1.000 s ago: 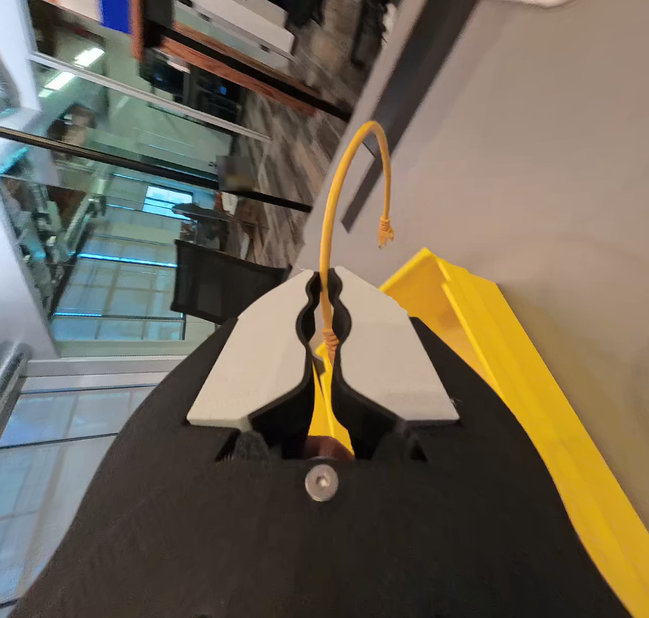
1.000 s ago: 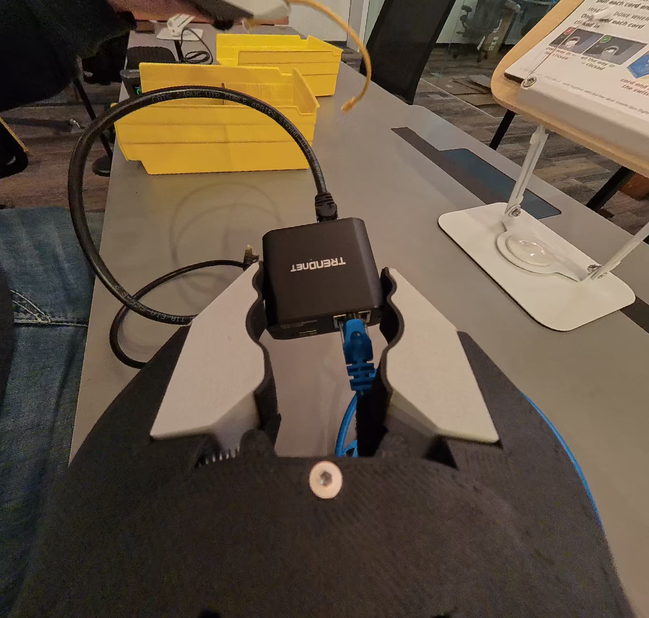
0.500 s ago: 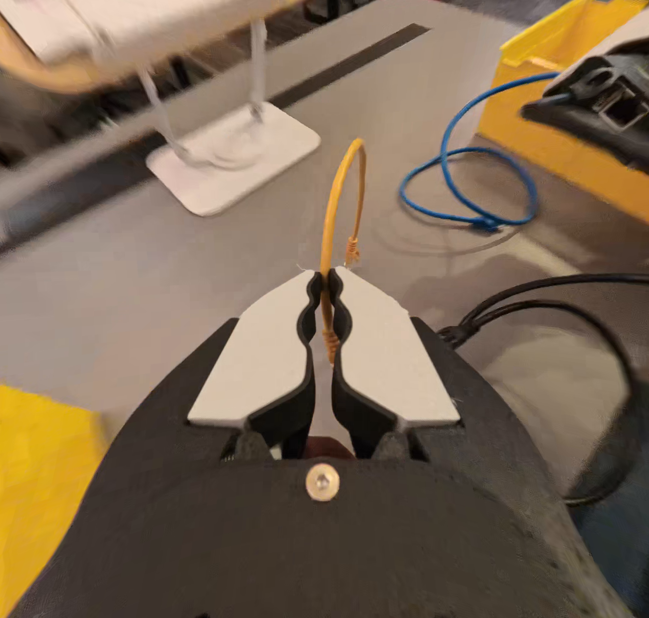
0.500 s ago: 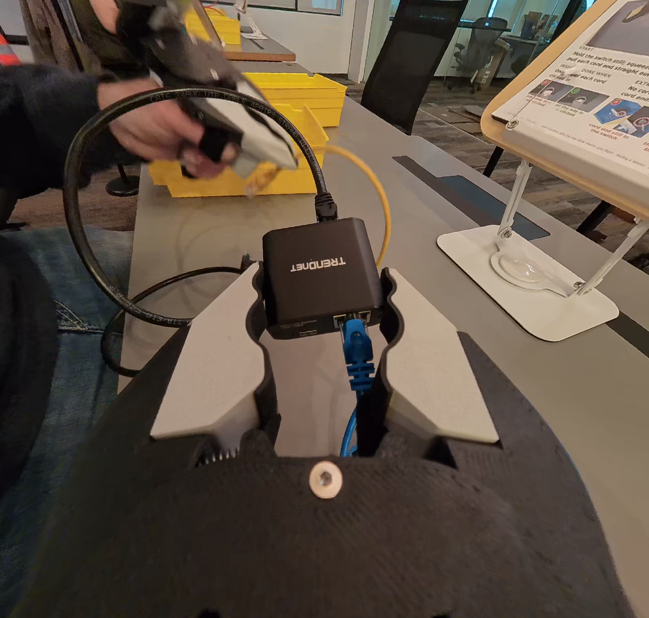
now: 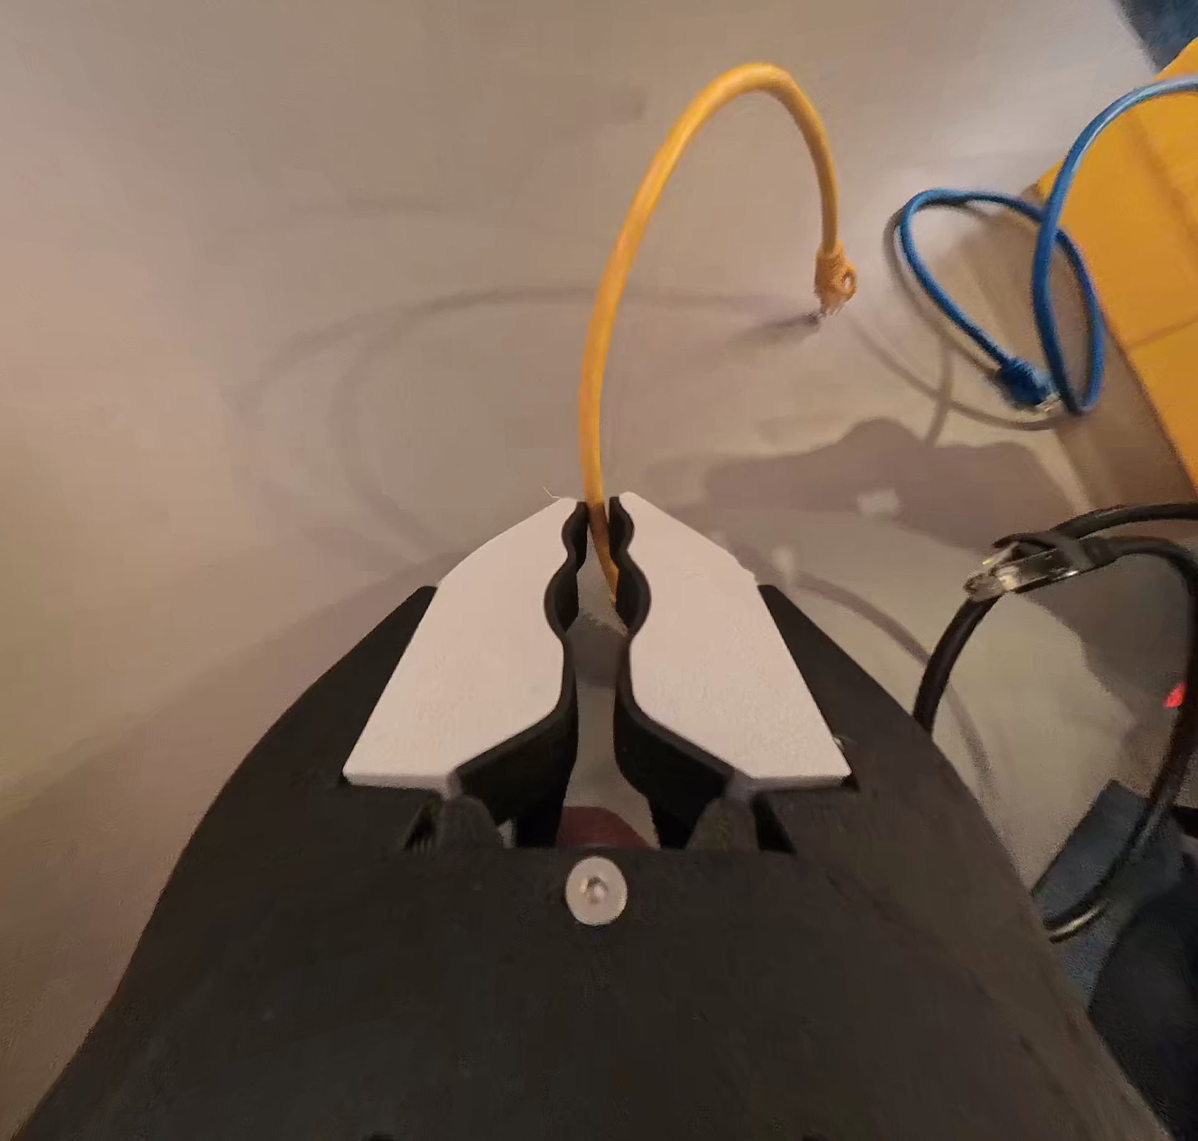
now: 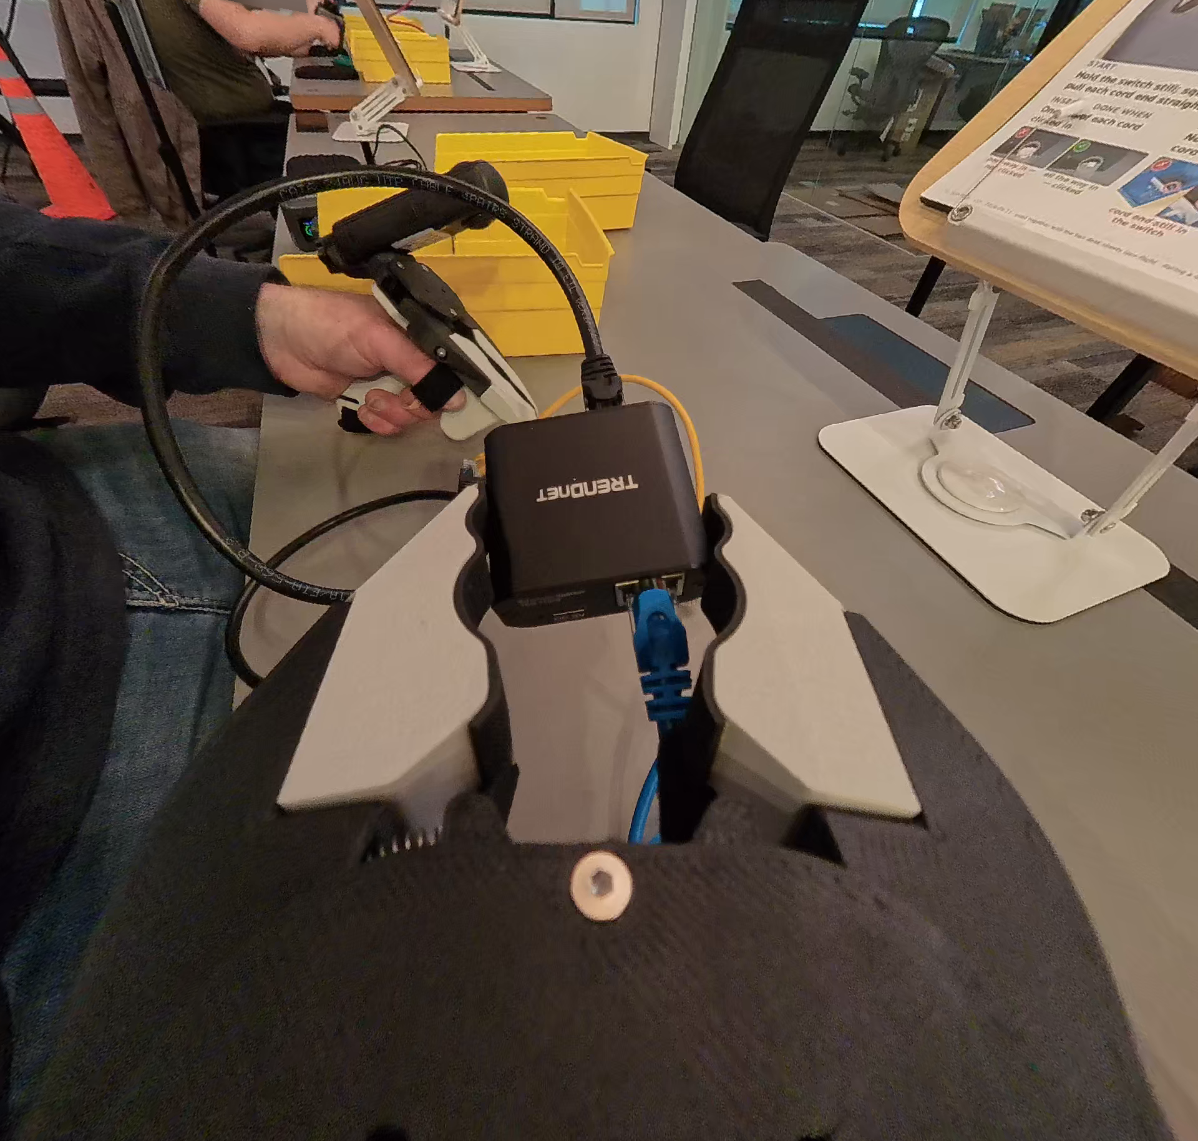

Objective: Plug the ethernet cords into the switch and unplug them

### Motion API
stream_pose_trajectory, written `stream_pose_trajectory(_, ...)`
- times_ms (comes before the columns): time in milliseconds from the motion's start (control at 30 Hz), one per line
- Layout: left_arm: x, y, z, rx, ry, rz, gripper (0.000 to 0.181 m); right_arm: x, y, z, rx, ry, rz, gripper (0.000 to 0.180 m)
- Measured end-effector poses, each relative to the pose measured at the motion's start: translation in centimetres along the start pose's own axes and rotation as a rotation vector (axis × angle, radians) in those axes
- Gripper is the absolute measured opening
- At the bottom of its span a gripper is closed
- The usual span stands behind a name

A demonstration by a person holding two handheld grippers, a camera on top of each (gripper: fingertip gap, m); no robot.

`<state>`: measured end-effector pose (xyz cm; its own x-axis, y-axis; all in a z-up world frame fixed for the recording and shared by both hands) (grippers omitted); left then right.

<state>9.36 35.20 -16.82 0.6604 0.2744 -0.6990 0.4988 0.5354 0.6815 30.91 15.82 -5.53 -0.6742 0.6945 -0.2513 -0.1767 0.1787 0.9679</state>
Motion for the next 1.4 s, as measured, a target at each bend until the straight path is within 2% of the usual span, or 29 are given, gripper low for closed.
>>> stream_pose_trajectory(67,-0.2,-0.3,-0.5,0.038,0.053,-0.005,0.008,0.0,-0.1,0.0,0.003,0.000,-0.001,0.062)
stream_pose_trajectory(133,-0.6,-0.3,-0.8,0.058,0.084,0.002,0.018,0.0,-0.1,0.0,0.005,0.002,-0.002,0.062)
stream_pose_trajectory(267,-1.2,-0.3,-1.0,0.108,0.104,-0.026,0.024,-0.1,-0.2,-0.1,0.006,0.002,-0.002,0.062)
stream_pose_trajectory(367,-2.2,1.2,-0.9,0.194,0.124,0.040,0.024,-0.2,-0.1,-0.2,0.008,0.003,0.007,0.062)
stream_pose_trajectory(533,-1.6,5.0,3.1,0.607,0.100,0.198,0.031,0.0,-0.2,-0.4,0.005,0.010,0.004,0.062)
stream_pose_trajectory(667,1.9,6.0,7.2,1.084,0.094,0.291,0.026,-0.2,0.0,-0.5,0.005,0.006,0.012,0.062)
stream_pose_trajectory(800,6.1,5.4,9.8,1.364,0.022,0.259,0.025,-0.6,0.2,-0.5,0.005,0.002,0.020,0.062)
stream_pose_trajectory(967,9.1,4.7,10.4,1.438,-0.097,0.155,0.026,-0.8,0.2,-0.4,0.007,0.000,0.035,0.062)
stream_pose_trajectory(1067,9.8,4.7,10.5,1.464,-0.115,0.169,0.011,-0.8,0.2,-0.3,0.009,0.002,0.039,0.062)
stream_pose_trajectory(1200,10.3,5.2,10.5,1.456,-0.163,0.147,0.011,-0.8,0.2,-0.3,0.010,0.004,0.040,0.062)
stream_pose_trajectory(1300,10.4,5.5,10.9,1.477,-0.171,0.159,0.017,-0.8,0.2,-0.4,0.010,0.005,0.038,0.062)
stream_pose_trajectory(1400,10.8,5.7,10.8,1.480,-0.175,0.142,0.012,-0.8,0.1,-0.3,0.016,0.005,0.039,0.062)
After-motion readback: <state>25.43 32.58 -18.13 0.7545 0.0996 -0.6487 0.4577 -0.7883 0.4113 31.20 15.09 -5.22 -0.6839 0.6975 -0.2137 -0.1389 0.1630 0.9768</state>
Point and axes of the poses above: each gripper's, where its closed fingertips meet, x out along the fingers, y out of its top, z = x × y across the jaws, the point moved 6 cm from there along -x, back along the fingers, and after that the axes turned 12 degrees about y, right-handed, at the moved point
